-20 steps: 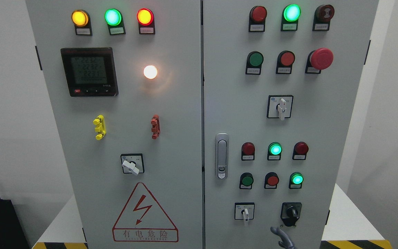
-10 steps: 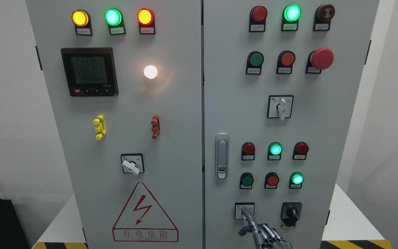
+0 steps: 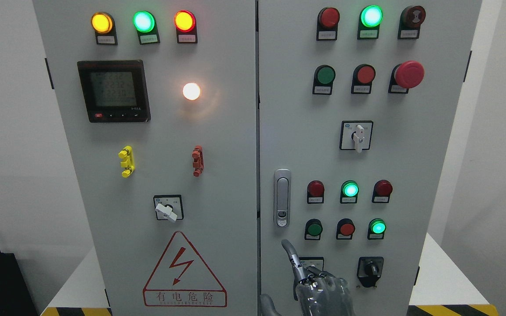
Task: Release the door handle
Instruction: 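Raise the right hand toward the lower end of the silver door handle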
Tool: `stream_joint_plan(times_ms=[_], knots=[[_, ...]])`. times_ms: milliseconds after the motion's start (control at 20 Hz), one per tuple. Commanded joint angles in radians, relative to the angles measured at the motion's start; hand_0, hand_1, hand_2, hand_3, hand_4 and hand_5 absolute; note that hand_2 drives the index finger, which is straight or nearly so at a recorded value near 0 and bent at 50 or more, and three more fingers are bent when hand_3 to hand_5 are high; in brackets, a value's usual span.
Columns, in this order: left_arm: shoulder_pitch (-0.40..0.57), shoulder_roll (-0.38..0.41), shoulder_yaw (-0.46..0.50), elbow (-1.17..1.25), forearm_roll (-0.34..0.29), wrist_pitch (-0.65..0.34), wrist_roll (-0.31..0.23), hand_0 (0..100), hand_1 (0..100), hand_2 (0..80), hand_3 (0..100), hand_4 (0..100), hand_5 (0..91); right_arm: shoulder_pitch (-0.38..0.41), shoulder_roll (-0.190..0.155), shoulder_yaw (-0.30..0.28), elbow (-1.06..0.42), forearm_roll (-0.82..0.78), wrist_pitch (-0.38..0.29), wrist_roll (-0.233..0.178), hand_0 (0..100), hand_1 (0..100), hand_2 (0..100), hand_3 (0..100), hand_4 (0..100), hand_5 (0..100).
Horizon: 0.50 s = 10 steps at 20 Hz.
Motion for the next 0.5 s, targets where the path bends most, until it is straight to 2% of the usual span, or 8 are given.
stream_joint_plan(times_ms=[0,450], knots=[[0.0,0.0,-0.014,0.02,0.0,0.0,-0.001,12,39,0.0,0,0,0.0,-0.045,0.03,0.032,0.028,0.025,0.05,0.052,34,39,0,100,100,100],[0.0,0.0,-0.014,0.02,0.0,0.0,-0.001,12,39,0.0,0,0,0.0,-0.087,0.03,0.021,0.083,0.023,0.102,0.086,36,39,0,100,100,100]])
